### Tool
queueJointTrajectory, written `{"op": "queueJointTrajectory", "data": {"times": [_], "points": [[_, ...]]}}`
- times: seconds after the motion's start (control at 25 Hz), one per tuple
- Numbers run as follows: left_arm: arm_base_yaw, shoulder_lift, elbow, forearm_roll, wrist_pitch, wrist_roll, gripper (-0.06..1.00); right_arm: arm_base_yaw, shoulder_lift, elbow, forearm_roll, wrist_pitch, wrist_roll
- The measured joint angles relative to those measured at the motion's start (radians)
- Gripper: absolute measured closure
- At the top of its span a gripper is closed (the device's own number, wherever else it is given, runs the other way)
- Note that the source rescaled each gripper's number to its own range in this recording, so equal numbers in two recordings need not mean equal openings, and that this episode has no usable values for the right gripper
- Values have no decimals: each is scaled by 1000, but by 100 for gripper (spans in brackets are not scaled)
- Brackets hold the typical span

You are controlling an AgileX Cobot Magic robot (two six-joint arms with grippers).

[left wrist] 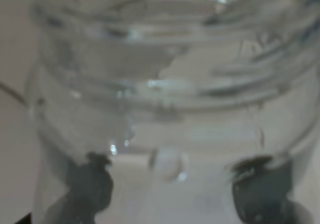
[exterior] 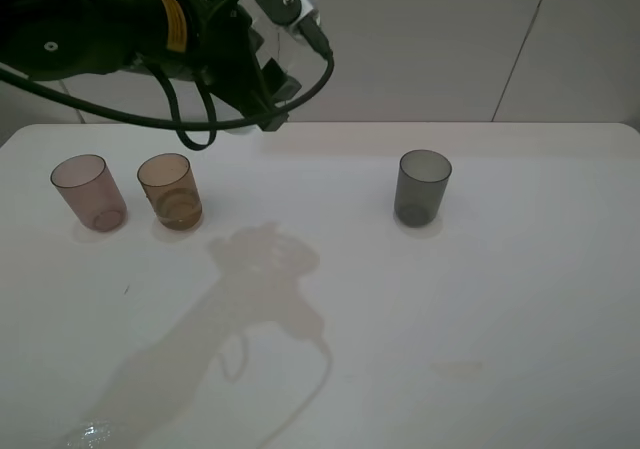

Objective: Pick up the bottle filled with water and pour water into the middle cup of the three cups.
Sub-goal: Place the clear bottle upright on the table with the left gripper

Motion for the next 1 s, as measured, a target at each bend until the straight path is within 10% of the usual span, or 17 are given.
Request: {"op": "queueJointTrajectory", "data": {"times": [0.56,1.0], "points": [[0,450,-2,-345,-681,130,92,0,0,0,0,0,0],[1,588,10,-371,-798,108,92,0,0,0,0,0,0]]}}
